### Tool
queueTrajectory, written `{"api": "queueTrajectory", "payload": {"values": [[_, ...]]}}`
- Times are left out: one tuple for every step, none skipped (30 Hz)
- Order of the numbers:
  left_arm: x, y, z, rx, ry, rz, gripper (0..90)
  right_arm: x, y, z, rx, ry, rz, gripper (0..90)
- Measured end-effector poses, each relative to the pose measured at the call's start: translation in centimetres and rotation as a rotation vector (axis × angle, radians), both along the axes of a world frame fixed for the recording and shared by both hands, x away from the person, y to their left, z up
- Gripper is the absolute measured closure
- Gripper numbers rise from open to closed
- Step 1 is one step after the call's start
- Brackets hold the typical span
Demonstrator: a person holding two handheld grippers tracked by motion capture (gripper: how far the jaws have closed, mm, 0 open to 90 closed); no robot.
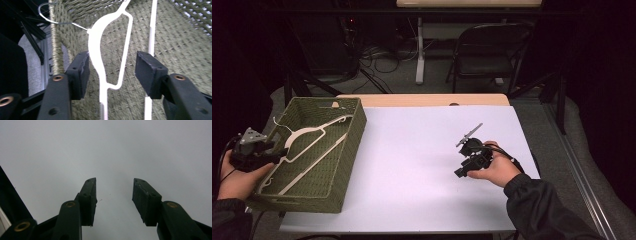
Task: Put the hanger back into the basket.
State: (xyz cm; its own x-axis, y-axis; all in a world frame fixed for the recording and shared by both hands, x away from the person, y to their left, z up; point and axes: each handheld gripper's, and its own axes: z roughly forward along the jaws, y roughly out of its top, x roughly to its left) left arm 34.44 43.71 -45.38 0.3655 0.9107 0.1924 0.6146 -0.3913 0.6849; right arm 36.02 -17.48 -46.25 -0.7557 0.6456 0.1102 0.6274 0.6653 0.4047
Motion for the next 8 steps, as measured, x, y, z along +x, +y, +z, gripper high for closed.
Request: {"api": "queueTrajectory", "payload": {"values": [[-0.1, -0.1, 0.1, -0.009, -0.001, -0.002, 42.9, -0.1, 0.0, 0.1, 0.003, -0.001, 0.0, 52.7], [-0.3, -0.3, 0.3, -0.027, -0.004, -0.002, 41.5, -0.2, -0.1, 0.1, 0.013, -0.014, -0.003, 51.8], [-0.6, -0.6, 0.5, -0.045, -0.01, -0.002, 40.0, -0.3, -0.1, 0.1, 0.02, -0.028, -0.007, 50.6], [-1.0, -0.8, 0.8, -0.057, -0.018, -0.004, 37.9, -0.4, -0.2, 0.1, 0.029, -0.048, -0.004, 49.5], [-1.4, -1.2, 1.2, -0.072, -0.035, -0.003, 36.0, -0.6, -0.4, 0.1, 0.034, -0.063, -0.009, 49.2], [-2.0, -1.5, 1.6, -0.086, -0.053, -0.005, 34.6, -0.7, -0.7, 0.5, 0.008, -0.055, -0.002, 48.6], [-2.6, -1.9, 2.0, -0.112, -0.077, -0.013, 33.1, -1.1, -0.8, 0.1, 0.065, -0.118, -0.026, 48.3], [-3.3, -2.4, 2.3, -0.139, -0.104, -0.023, 32.4, -1.3, -1.2, 0.8, 0.013, -0.097, -0.013, 47.7]]}}
